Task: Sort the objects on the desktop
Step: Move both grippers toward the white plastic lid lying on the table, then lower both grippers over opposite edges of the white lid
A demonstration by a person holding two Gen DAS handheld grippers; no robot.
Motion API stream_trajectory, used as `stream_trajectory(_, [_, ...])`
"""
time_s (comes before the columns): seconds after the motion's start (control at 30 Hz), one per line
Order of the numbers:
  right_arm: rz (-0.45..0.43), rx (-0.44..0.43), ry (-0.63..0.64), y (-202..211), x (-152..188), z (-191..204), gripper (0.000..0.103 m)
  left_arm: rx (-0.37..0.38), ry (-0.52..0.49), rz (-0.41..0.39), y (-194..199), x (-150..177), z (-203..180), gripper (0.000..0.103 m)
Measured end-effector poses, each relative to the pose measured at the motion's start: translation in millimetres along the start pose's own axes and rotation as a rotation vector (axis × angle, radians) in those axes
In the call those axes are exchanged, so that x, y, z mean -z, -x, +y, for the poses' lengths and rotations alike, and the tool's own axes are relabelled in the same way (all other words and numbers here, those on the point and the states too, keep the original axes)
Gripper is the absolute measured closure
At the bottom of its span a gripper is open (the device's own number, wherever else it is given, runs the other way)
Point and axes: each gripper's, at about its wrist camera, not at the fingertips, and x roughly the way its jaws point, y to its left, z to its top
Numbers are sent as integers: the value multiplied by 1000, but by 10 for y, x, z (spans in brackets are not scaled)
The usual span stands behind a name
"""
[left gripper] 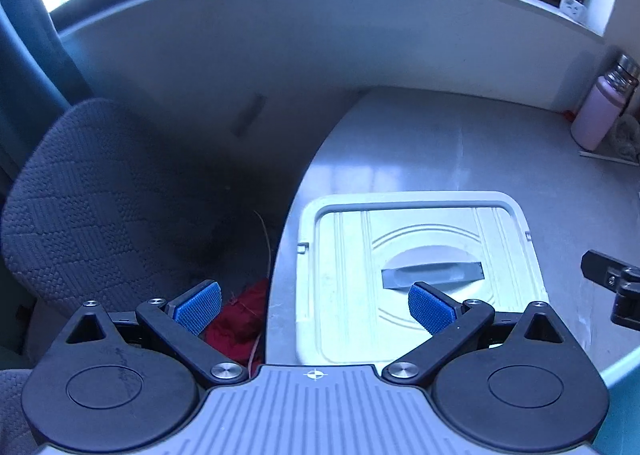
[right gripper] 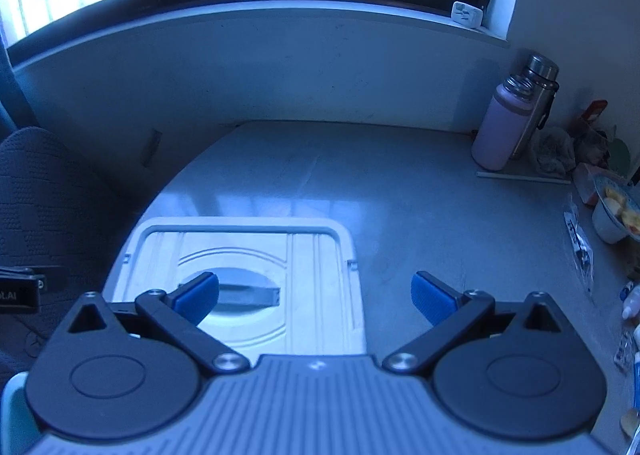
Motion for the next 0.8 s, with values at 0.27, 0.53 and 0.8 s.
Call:
stream_trajectory(0.27, [105, -4, 9, -542, -172, -45, 0, 35, 32, 120, -498, -228, 42, 2])
stream_trajectory(0.53, [269, -26, 6, -1114, -267, -70, 0, 57, 39, 231, -1002, -355, 124, 2])
stream_trajectory(0.8, [413, -36, -22, -1558, -217, -104, 0, 62, 57, 327, -1406, -343, 174, 2])
